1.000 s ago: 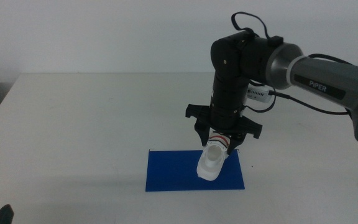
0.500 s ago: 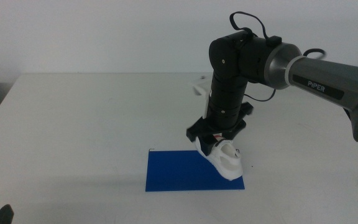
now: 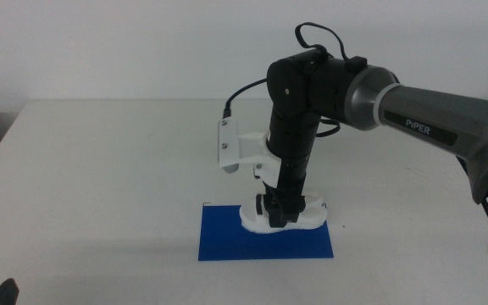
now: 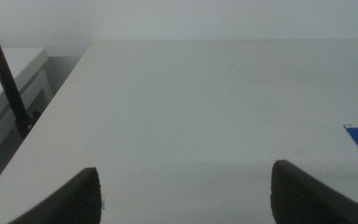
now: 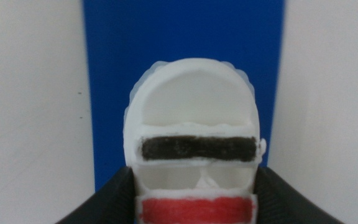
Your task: Use one arm to grab the shoe from the table and place it on the mat.
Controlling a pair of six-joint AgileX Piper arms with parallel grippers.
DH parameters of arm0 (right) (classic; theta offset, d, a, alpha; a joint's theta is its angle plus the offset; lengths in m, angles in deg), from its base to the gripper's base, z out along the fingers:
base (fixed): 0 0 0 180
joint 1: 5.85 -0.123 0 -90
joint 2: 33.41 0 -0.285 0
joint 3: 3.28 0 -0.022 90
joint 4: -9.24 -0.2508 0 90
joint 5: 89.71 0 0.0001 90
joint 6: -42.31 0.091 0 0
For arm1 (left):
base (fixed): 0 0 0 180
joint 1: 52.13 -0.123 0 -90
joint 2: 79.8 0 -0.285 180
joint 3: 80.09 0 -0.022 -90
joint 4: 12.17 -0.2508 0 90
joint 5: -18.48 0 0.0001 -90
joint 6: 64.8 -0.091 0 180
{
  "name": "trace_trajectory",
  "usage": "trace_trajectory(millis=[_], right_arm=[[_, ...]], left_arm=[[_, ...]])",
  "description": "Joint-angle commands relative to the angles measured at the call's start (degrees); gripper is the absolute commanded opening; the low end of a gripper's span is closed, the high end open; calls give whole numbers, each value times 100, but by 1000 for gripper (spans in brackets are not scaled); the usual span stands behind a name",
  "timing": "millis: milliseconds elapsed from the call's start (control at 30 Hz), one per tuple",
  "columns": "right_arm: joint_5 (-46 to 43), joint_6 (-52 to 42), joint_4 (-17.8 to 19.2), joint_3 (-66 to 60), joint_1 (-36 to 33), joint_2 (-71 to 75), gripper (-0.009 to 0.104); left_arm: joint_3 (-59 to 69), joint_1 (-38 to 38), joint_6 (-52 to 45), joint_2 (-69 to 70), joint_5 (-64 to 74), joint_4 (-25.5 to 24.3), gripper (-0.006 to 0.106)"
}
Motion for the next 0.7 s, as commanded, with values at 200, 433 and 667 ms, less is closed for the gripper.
trace_trajectory(millis=[200,433,667], right_arm=[[-348,-452,-84,176,-168,268,-4],[-387,-414,-102,176,-251,133,-4],[-419,-348,-211,176,-304,69,-2]], left_arm=[[40,23,31,58,-459,44,94],[40,23,31,58,-459,44,94],[40,23,31,58,-459,44,94]])
